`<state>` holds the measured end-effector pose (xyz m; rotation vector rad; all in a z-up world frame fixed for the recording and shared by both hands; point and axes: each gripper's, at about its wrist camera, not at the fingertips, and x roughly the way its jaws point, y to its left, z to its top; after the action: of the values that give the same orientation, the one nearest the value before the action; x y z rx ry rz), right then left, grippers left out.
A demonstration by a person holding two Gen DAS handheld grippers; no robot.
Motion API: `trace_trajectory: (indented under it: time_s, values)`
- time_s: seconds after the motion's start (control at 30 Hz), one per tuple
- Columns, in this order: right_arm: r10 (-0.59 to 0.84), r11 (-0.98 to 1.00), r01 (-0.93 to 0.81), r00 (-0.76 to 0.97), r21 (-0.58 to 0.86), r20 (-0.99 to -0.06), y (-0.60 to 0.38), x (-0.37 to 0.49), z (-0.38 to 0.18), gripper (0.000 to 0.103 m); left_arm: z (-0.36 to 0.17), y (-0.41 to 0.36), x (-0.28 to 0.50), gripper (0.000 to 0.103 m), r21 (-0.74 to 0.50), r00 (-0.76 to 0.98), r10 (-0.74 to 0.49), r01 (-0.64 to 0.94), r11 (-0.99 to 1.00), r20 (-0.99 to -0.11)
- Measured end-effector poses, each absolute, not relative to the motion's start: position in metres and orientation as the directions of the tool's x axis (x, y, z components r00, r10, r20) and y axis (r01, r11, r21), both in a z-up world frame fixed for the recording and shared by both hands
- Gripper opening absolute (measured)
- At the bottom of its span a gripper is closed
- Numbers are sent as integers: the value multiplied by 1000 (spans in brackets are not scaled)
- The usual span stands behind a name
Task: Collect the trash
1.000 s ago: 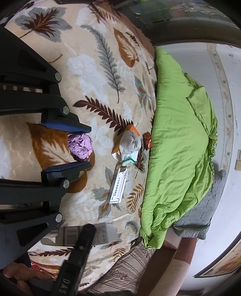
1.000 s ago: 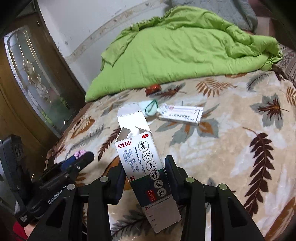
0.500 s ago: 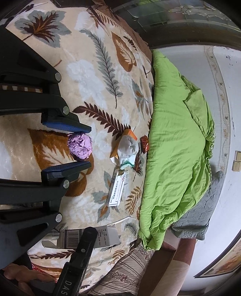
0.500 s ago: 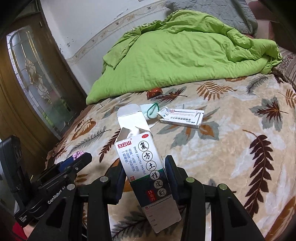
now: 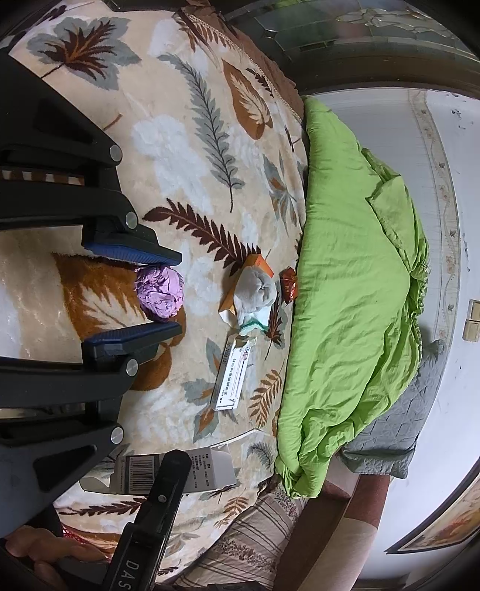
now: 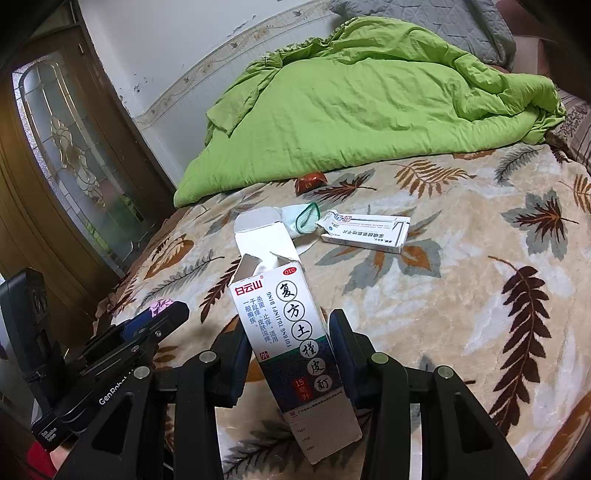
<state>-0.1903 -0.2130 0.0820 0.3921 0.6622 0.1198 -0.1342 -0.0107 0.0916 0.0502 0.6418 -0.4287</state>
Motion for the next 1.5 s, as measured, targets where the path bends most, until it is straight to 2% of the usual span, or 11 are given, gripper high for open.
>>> trace_trajectory:
  time_s: [1.5]
  values:
    - [243, 917, 9, 780, 399, -577, -214, -189, 81, 45, 92, -11, -134, 30, -84, 718, -374, 405, 910, -588]
